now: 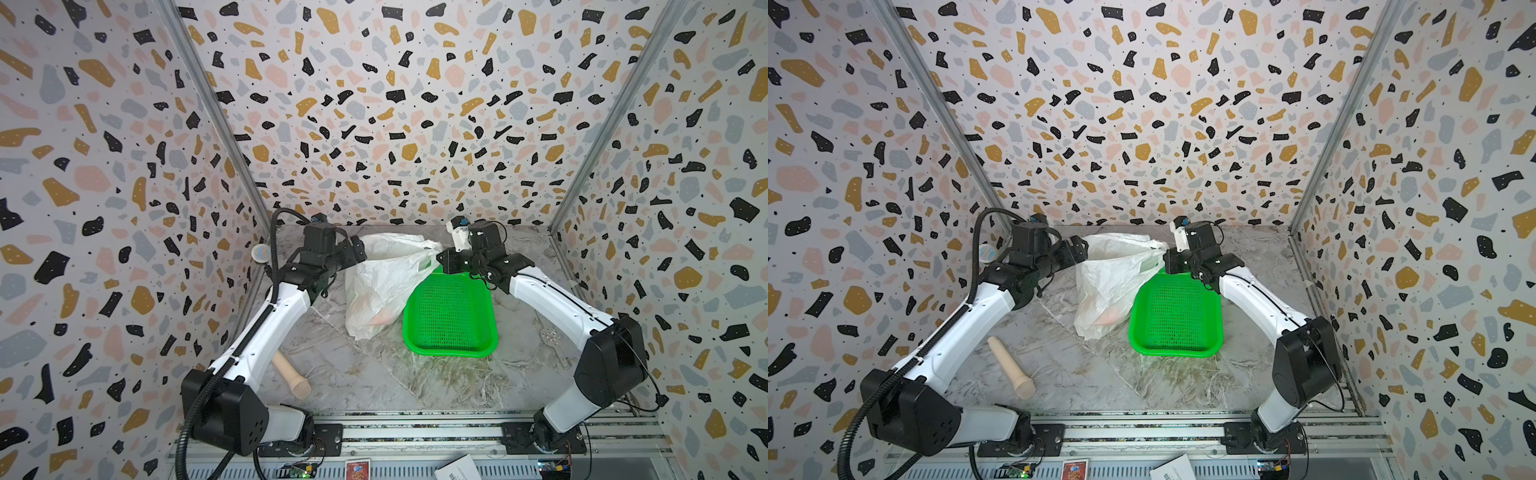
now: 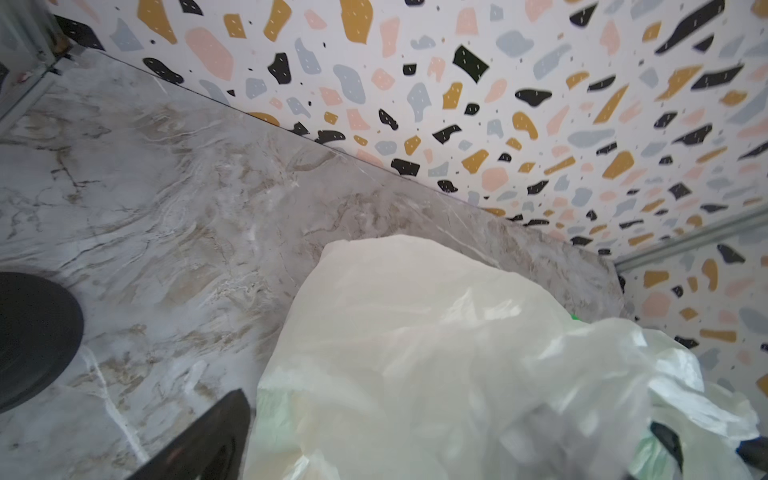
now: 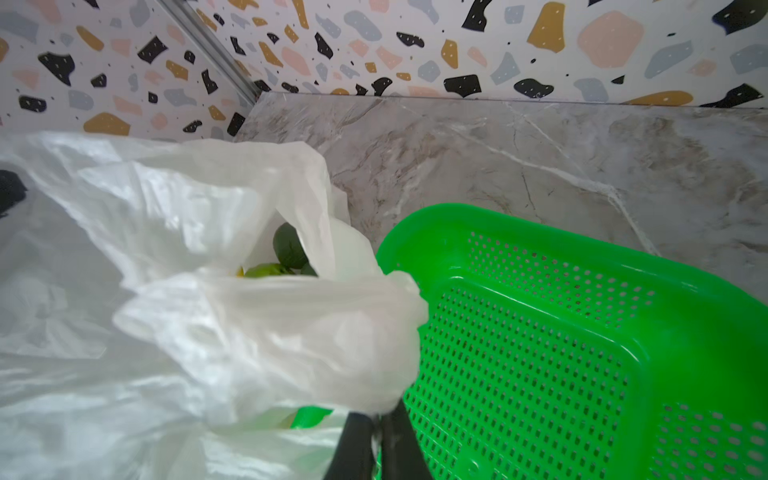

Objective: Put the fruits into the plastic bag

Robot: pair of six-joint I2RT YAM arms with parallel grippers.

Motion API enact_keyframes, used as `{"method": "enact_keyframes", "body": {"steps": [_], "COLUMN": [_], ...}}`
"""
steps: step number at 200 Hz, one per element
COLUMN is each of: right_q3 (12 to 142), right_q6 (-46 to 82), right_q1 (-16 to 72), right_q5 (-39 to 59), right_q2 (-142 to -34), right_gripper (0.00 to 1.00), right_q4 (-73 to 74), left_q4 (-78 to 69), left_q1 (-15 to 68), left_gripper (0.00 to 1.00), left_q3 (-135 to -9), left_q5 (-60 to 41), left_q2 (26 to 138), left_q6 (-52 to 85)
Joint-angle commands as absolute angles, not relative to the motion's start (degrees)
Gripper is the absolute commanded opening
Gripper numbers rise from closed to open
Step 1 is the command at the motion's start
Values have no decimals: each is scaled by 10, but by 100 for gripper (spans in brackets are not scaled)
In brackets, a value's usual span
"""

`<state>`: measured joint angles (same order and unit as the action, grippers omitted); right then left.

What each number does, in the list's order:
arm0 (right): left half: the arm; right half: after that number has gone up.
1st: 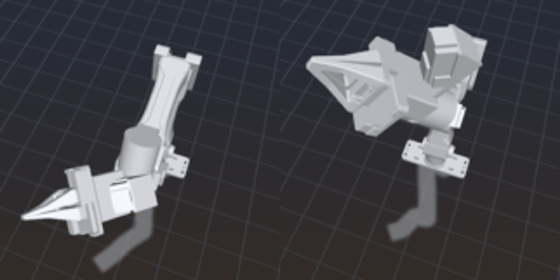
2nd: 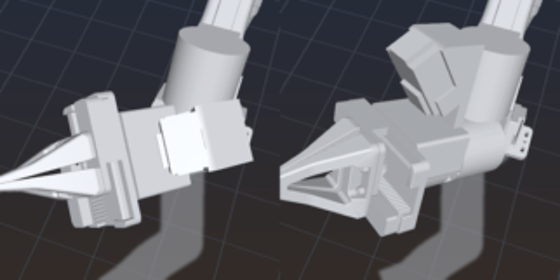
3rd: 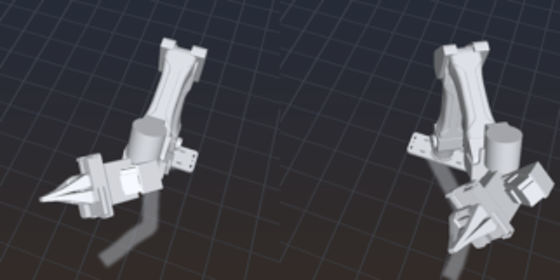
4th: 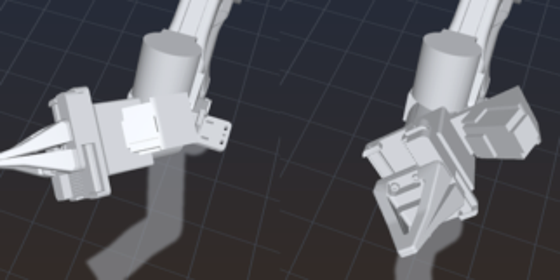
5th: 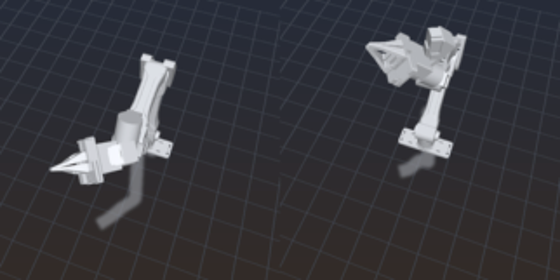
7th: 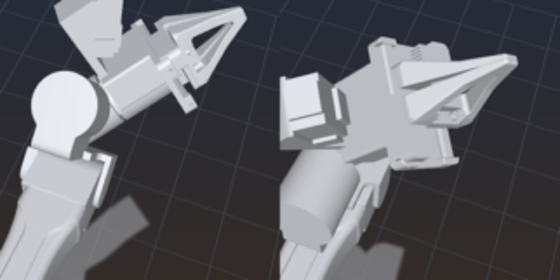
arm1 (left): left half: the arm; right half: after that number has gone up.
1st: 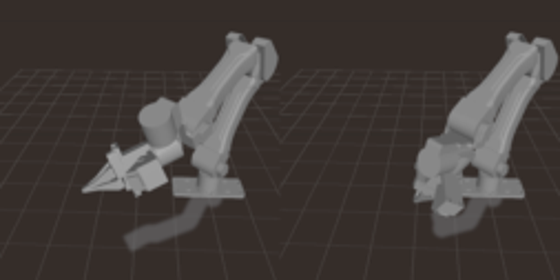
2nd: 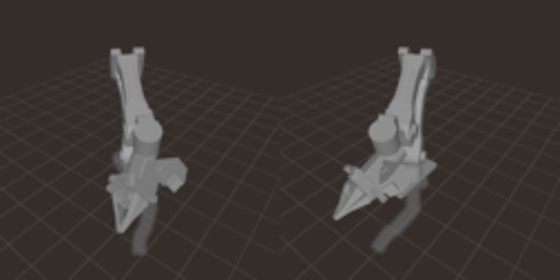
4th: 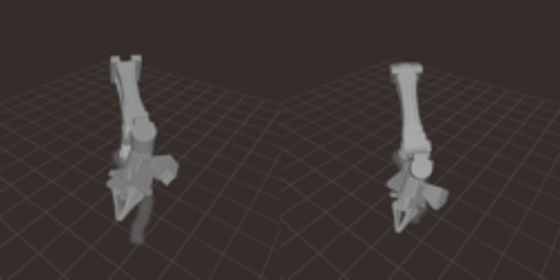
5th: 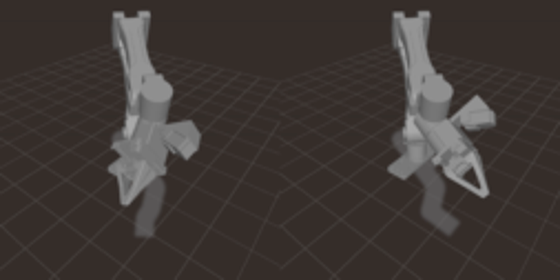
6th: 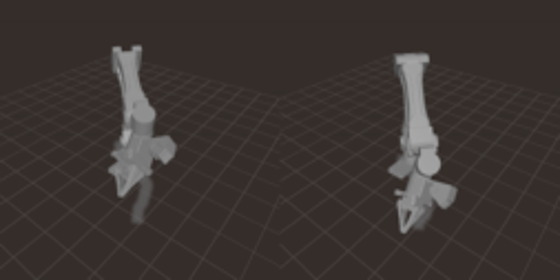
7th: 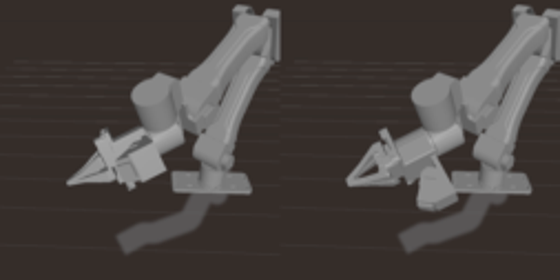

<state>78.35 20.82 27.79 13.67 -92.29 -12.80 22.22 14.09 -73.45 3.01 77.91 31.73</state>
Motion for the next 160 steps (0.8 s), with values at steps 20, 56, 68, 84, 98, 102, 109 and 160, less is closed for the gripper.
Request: {"method": "enact_keyframes", "body": {"steps": [20, 56, 68, 84, 98, 102, 109, 160], "right_q3": [773, 747, 741, 730, 721, 717, 713, 637], "right_q6": [207, 200, 198, 199, 203, 204, 206, 221], "right_q1": [270, 256, 250, 241, 231, 228, 222, 141], "right_q5": [123, 107, 107, 106, 106, 106, 106, 49], "right_q2": [-860, -808, -799, -788, -780, -778, -775, -701], "right_gripper": [55, 63, 63, 63, 63, 63, 63, 63], "right_q4": [-77, -58, -58, -57, -55, -55, -55, -21], "left_q4": [240, 190, 160, 130, 106, 101, 93, 152], "left_q1": [103, 102, 102, 102, 102, 102, 102, 102], "left_gripper": [99, 100, 100, 100, 100, 100, 100, 99], "left_q3": [-768, -747, -741, -740, -737, -737, -738, -783], "left_q5": [103, -5, -69, -132, -171, -179, -194, -124], "left_q2": [766, 757, 753, 753, 752, 751, 749, 708], "left_q6": [296, 285, 287, 300, 313, 317, 320, 251]}}
